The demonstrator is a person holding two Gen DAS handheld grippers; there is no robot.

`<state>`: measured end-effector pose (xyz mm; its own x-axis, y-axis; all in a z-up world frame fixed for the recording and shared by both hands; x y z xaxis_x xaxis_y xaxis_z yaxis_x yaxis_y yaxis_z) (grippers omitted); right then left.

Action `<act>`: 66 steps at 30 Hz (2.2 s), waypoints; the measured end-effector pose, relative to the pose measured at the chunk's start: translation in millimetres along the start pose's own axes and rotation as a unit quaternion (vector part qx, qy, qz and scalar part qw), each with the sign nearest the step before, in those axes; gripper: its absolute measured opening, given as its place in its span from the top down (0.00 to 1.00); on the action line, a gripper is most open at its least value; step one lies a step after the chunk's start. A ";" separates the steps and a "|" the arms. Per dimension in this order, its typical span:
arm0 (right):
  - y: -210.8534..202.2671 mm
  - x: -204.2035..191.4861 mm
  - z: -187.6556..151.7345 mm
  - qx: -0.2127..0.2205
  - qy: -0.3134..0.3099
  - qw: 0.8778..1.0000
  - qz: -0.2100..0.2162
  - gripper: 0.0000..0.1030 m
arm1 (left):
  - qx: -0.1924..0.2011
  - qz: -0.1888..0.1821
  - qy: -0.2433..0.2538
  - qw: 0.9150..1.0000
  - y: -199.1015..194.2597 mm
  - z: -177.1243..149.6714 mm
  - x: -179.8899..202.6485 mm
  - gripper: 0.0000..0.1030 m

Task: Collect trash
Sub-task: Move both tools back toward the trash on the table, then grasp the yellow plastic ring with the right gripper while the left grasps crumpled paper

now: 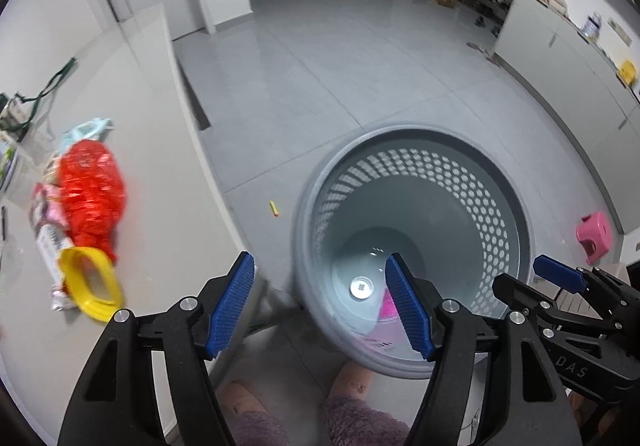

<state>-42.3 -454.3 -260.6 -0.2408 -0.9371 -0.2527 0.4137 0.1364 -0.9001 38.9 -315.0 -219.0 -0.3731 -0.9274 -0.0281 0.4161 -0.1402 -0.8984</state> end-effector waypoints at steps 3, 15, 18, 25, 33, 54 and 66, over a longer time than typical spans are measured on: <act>-6.3 -18.7 6.0 0.002 -0.020 1.000 0.010 0.37 | 0.014 0.013 -0.021 1.000 -15.9 1.5 -21.5 0.32; -13.3 -144.0 21.8 0.009 -0.116 0.991 0.062 0.34 | 0.043 0.087 -0.127 0.987 -73.2 -25.6 -158.9 0.27; -8.9 -175.9 20.3 0.008 -0.127 0.989 0.069 0.33 | 0.042 0.100 -0.143 0.984 -78.3 -39.7 -191.4 0.27; 5.2 -249.5 9.5 0.003 -0.149 0.986 0.075 0.32 | 0.027 0.116 -0.176 0.977 -74.0 -70.9 -271.7 0.26; 33.5 -303.8 -4.6 -0.001 -0.138 0.988 0.067 0.28 | 0.015 0.112 -0.177 0.978 -56.7 -95.0 -325.6 0.26; 100.7 -347.4 -13.8 0.003 -0.089 0.995 0.034 0.24 | -0.001 0.089 -0.158 0.983 -26.8 -120.1 -376.2 0.25; 117.3 -346.2 -7.2 0.008 -0.081 0.997 0.004 0.24 | 0.000 0.077 -0.152 0.985 -22.6 -118.8 -373.2 0.25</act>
<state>83.3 -111.6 -281.3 -0.0928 -0.9757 -0.1983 0.4299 0.1404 -0.8919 70.2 75.4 -240.3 -0.0394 -0.9987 -0.0320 0.4481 0.0110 -0.8939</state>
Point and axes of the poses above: each gripper's, at about its wrist camera, not at the fingertips, and y roughly the way its jaws point, x to its right, z to its top, the point moved 9 cm from there along y, roughly the way its jaws point, and after that the axes turned 1 degree about z, right-handed, at the moved point
